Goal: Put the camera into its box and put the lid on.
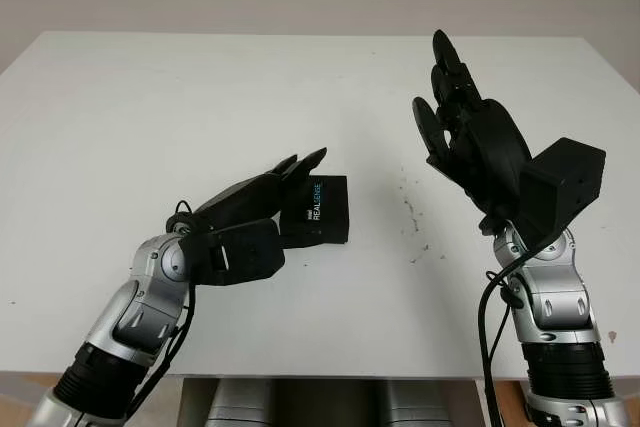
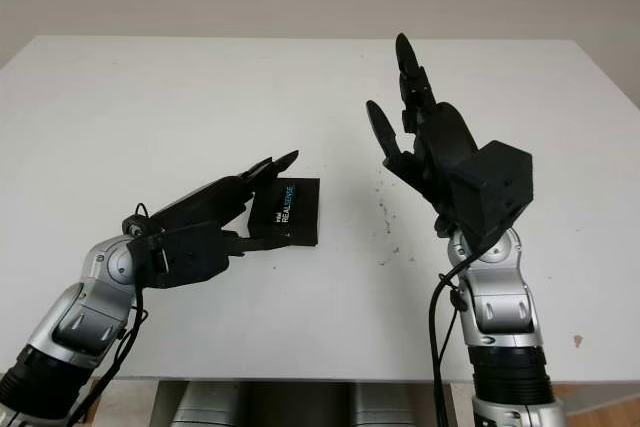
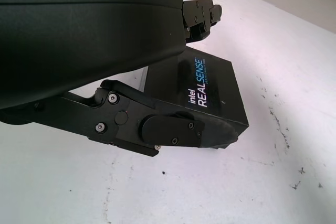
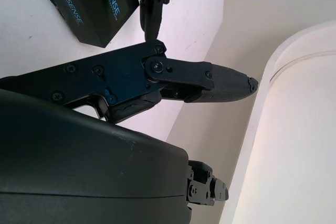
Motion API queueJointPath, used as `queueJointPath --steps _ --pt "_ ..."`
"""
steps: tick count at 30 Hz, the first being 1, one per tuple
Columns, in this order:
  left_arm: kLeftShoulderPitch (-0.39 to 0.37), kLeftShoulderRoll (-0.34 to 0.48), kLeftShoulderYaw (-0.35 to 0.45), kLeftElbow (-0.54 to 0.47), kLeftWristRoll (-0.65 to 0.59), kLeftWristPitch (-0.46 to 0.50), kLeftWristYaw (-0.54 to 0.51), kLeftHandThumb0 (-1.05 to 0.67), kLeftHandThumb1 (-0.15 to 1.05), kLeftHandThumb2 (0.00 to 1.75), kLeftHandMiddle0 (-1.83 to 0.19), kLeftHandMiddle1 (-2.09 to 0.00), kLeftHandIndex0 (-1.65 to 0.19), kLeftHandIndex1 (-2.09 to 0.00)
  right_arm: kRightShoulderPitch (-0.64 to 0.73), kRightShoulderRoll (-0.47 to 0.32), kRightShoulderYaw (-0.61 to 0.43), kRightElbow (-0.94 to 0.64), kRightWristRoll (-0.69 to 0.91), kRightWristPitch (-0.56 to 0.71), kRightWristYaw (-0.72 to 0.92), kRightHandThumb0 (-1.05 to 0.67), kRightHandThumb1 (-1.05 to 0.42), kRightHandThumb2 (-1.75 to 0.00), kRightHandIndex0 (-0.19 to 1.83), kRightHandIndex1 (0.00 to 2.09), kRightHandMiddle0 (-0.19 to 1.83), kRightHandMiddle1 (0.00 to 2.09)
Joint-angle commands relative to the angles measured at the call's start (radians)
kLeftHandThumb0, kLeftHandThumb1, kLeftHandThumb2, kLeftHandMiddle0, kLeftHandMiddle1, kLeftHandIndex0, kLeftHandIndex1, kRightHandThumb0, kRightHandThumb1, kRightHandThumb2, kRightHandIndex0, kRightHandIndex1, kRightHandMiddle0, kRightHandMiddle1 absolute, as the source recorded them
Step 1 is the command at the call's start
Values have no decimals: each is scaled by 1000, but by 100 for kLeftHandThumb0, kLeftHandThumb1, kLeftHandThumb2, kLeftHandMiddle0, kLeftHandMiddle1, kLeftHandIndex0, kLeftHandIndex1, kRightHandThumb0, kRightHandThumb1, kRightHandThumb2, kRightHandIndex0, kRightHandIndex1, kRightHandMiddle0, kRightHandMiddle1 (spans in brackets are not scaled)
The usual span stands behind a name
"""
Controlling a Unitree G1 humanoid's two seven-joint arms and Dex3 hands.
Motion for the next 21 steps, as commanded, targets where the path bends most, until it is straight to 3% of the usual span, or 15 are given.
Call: queueJointPath --steps 1,9,11,15,21 --pt "-3 10 23 -3 -17 -6 3 -61 105 39 19 0 19 0 -8 -6 -5 -12 9 -7 6 -73 -105 -51 -18 5 -13 3" --pt "-13 -47 144 -20 -128 45 92 -64 105 49 19 0 19 0 -8 -2 2 -7 7 -2 12 -73 -105 -52 -19 5 -14 3" --pt "-19 -102 217 -11 -212 36 151 -64 105 50 19 0 19 0 -9 -2 5 3 4 -2 12 -73 -105 -52 -19 4 -14 3" --pt "-47 -168 315 32 -302 -10 280 -67 105 56 19 0 19 0 -8 5 8 11 -1 -3 3 -72 -105 -53 -19 1 -16 3" --pt "-104 -217 433 144 -485 -106 325 -68 105 60 19 0 19 0 -12 25 4 18 14 20 -18 -67 -105 -58 -19 0 -19 1"
